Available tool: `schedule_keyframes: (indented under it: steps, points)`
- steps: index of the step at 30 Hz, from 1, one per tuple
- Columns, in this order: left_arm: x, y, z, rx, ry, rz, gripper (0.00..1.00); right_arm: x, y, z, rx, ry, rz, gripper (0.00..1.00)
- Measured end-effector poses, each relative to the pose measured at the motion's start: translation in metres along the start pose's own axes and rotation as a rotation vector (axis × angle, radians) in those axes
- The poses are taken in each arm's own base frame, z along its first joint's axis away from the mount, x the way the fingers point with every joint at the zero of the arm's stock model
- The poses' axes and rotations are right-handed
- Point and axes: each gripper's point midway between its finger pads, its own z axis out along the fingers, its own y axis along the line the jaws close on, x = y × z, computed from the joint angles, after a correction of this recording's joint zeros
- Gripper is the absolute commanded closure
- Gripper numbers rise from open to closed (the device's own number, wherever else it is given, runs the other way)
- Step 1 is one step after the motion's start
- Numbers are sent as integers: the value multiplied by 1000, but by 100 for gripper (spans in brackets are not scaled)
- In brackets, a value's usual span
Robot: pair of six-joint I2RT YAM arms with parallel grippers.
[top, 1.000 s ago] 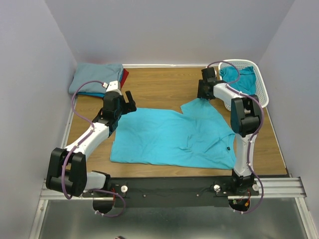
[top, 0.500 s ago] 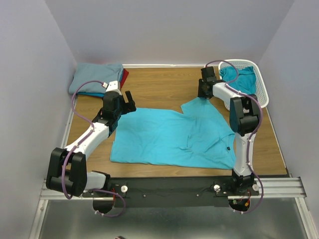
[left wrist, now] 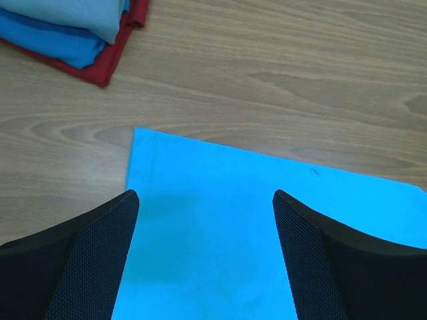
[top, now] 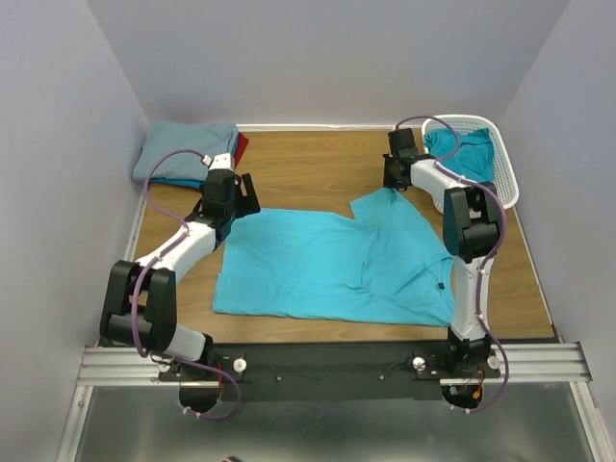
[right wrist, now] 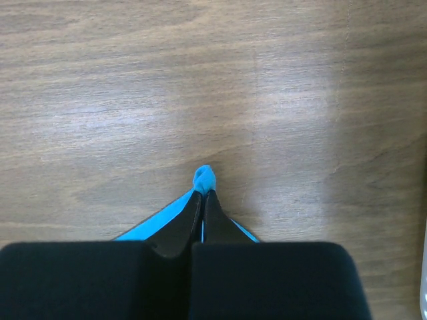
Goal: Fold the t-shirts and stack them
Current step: Fold the tshirt
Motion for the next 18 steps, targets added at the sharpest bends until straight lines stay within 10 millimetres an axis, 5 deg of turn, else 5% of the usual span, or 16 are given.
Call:
schedule_keyframes:
  steps: [9, 18]
  points:
    - [-5, 23, 41, -90, 64, 19, 38, 1, -1, -1, -1, -5, -4, 100]
    - [8, 36, 75, -120, 165, 50, 45, 2, 1, -2, -12, -2, -3, 100]
